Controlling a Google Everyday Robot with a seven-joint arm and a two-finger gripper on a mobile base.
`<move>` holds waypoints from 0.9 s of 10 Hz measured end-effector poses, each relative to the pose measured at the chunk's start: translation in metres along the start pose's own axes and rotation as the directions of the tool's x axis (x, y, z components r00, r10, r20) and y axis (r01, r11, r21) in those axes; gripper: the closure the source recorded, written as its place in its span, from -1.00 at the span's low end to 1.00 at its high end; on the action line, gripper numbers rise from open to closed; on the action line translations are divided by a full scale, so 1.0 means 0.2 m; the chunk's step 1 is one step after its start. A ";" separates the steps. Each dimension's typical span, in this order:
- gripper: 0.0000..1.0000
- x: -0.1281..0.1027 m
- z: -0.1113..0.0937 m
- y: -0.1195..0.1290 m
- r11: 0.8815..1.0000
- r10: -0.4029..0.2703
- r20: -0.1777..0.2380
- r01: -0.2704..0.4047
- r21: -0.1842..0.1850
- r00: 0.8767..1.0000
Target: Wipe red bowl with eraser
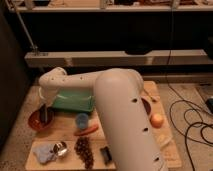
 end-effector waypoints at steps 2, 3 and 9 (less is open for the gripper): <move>1.00 0.03 0.06 -0.13 0.999 -0.037 -0.002 0.037 0.021 0.999; 1.00 0.03 0.07 -0.17 0.998 -0.049 -0.002 0.050 0.031 0.999; 1.00 -0.10 -0.06 -0.04 0.998 -0.050 0.014 0.050 0.028 0.999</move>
